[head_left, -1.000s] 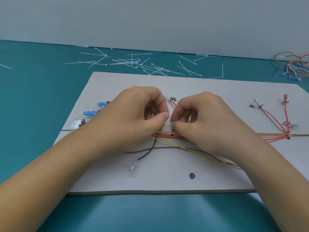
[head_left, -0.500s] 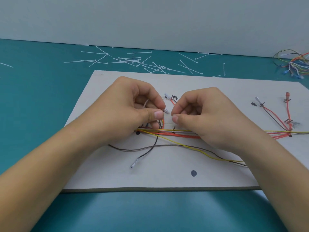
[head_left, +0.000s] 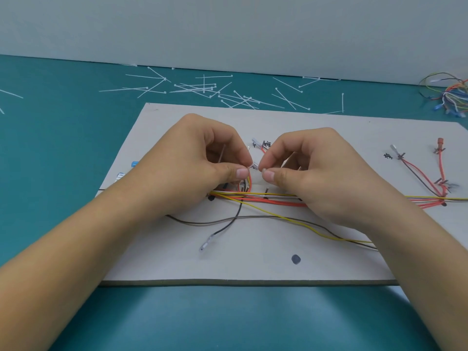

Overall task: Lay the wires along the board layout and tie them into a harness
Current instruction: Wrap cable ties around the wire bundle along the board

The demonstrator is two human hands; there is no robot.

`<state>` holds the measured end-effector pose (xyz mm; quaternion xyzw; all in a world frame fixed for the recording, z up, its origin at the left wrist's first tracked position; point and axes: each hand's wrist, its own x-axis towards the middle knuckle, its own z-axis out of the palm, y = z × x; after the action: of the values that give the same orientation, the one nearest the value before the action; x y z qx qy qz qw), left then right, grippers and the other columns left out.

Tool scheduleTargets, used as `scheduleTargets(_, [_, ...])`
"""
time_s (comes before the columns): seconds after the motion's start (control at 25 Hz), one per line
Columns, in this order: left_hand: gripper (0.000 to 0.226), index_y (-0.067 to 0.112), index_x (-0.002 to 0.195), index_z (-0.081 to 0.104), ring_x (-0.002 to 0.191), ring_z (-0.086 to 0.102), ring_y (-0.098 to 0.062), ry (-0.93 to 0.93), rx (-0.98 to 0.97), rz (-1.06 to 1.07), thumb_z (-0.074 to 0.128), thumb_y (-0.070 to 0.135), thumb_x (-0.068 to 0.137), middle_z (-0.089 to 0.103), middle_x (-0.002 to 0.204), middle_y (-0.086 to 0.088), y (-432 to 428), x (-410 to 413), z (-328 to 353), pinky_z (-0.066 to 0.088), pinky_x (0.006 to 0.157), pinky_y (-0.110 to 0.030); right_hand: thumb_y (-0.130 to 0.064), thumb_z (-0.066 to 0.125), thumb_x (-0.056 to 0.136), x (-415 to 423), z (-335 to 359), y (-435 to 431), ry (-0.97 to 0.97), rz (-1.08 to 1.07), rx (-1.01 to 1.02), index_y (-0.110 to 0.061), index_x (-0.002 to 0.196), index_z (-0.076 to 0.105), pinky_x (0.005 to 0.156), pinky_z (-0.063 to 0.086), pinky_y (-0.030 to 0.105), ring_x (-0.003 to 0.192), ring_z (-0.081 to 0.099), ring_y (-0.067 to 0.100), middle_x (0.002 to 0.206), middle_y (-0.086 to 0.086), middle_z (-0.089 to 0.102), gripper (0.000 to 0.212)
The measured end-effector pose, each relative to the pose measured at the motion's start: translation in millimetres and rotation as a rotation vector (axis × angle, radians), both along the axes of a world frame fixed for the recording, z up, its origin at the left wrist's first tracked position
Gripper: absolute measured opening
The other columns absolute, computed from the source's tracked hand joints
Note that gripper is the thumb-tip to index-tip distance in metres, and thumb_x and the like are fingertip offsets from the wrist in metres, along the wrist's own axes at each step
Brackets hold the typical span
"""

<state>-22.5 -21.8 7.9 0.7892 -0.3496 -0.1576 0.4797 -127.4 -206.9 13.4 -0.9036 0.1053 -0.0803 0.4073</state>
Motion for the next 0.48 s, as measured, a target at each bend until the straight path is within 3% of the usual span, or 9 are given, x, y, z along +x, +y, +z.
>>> scheduleTargets(0.28, [0.013, 0.026, 0.082, 0.082, 0.057, 0.071, -0.011, -0.040, 0.017, -0.016, 0.082, 0.013, 0.086, 0.077, 0.067, 0.001, 0.0, -1.6, -0.2, 0.059, 0.055, -0.032, -0.020, 0.079, 0.087, -0.4, -2.5, 2.5, -0.062, 0.007, -0.017, -0.026, 0.078, 0.074, 0.048, 0.038, 0.011, 0.049, 0.051, 0.002, 0.058, -0.023, 0.062, 0.013])
scheduleTargets(0.48, [0.013, 0.025, 0.083, 0.082, 0.066, 0.073, -0.025, -0.050, 0.017, -0.009, 0.081, 0.013, 0.087, 0.077, 0.068, 0.000, -1.3, -3.1, 0.7, 0.059, 0.063, -0.043, -0.022, 0.079, 0.087, -0.1, -3.3, 1.5, -0.063, 0.010, -0.027, -0.028, 0.078, 0.074, 0.049, 0.037, 0.012, 0.050, 0.052, 0.003, 0.060, -0.022, 0.063, 0.012])
